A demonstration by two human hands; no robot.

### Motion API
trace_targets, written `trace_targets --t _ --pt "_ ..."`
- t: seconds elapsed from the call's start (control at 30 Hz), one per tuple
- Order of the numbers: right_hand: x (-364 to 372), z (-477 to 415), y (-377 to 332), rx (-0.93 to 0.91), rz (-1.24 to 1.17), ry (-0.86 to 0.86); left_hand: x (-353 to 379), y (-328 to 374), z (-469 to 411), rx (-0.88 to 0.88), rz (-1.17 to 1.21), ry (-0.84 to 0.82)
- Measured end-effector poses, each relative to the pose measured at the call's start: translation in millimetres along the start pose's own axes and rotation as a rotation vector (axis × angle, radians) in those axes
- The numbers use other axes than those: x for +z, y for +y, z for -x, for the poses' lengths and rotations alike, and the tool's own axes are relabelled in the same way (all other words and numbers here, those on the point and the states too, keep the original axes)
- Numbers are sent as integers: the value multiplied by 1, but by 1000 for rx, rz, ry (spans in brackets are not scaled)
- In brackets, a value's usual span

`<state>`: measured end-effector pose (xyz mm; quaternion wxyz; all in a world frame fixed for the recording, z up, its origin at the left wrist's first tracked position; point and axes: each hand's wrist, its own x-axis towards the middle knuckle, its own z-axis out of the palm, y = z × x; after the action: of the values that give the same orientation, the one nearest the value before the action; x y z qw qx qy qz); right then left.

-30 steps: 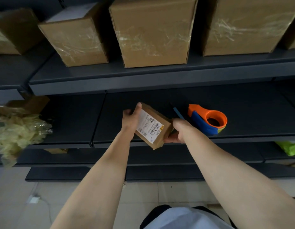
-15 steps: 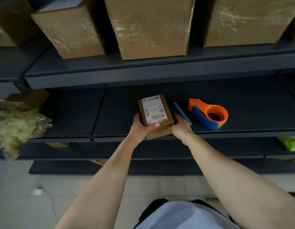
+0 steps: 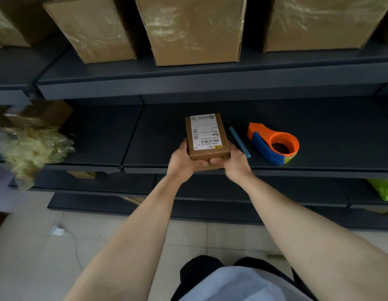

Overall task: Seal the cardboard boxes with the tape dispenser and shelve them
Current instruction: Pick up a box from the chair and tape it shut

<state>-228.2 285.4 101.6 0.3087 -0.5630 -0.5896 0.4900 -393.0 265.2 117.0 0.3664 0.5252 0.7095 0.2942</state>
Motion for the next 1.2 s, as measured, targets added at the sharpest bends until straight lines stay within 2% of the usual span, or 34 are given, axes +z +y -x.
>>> trace_targets --t 0.37,0.7,1.2 --pt "-30 31 -7 -61 10 -30 14 20 43 -6 29 140" --pt "-41 91 -29 -175 8 38 4 39 95 141 33 161" --pt "-44 238 -52 -314 -48 193 -18 55 219 336 84 116"
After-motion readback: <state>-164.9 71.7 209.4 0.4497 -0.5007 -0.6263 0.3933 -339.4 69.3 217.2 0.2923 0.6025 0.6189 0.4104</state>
